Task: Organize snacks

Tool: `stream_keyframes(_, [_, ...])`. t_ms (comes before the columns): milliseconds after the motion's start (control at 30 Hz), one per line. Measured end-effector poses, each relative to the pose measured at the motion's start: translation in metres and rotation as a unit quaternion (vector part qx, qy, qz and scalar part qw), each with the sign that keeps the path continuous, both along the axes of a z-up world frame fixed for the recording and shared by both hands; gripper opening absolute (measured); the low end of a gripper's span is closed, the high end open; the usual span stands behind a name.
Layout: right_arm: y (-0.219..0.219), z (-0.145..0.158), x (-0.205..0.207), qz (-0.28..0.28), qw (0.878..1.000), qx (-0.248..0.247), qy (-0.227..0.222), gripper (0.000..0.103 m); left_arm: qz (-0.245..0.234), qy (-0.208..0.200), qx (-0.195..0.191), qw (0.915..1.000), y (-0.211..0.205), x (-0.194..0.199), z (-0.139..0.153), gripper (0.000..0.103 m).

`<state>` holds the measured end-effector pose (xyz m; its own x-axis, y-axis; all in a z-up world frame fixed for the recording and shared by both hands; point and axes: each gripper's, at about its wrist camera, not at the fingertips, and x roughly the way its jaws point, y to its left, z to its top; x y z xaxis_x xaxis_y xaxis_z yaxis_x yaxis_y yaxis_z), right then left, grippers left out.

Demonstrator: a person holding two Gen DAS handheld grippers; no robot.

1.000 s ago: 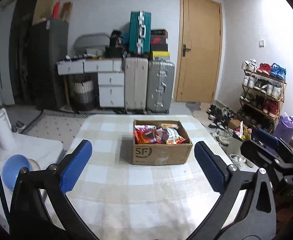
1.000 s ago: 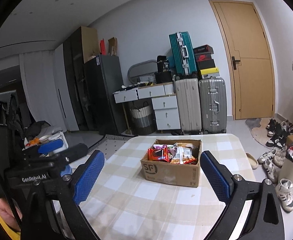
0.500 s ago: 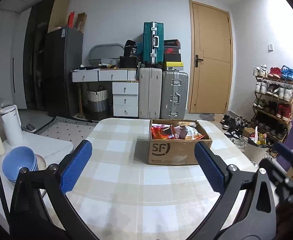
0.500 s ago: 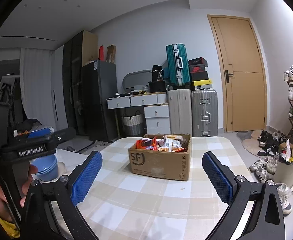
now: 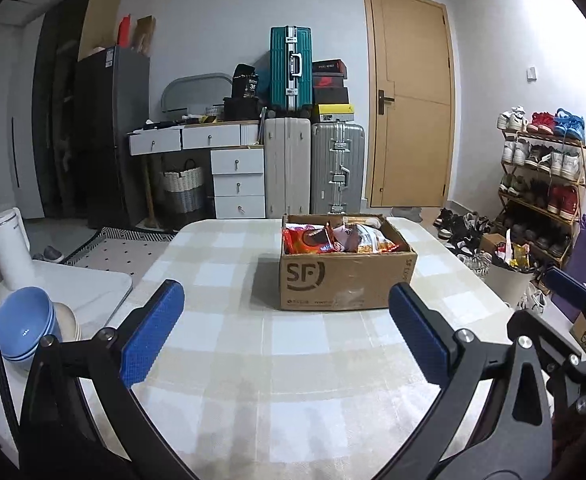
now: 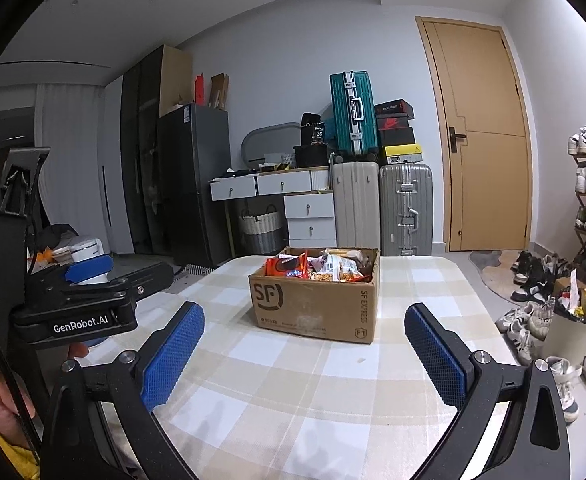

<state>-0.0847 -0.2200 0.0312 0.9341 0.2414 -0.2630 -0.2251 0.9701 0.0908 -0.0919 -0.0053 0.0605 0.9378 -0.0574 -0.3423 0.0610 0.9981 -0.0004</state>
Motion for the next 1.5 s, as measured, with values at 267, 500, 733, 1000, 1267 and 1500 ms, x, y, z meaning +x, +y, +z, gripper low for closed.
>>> stream_keyframes(267, [-0.011,-0.006,0.001,-0.014,1.0,0.02,0.015,0.102,0.005,0.021,-0.002,0.9998,0.001,0.006,-0.011,0.102])
stream_keyframes(500, [-0.015,-0.007,0.001,-0.017,0.999,0.027,0.018,0.102,0.01,0.02,-0.009,0.9997,0.008,0.009,-0.013,0.102])
stream_keyframes(733, [-0.015,-0.006,0.002,-0.014,0.999,0.026,0.019,0.102,0.01,0.022,-0.017,0.9996,0.01,0.01,-0.016,0.102])
stream_keyframes(1000, [-0.016,-0.006,0.002,-0.013,0.999,0.027,0.021,0.102,0.021,0.007,-0.006,0.9997,0.011,0.008,-0.018,0.102])
stream_keyframes(1267, [-0.015,-0.008,0.004,-0.012,0.999,0.029,0.026,0.102,0.023,0.005,-0.005,0.9997,0.009,0.009,-0.02,0.102])
stream_keyframes(1500, [-0.014,-0.009,0.004,-0.012,0.999,0.029,0.026,0.102,0.023,0.007,-0.007,0.9997,0.008,0.009,-0.024,0.102])
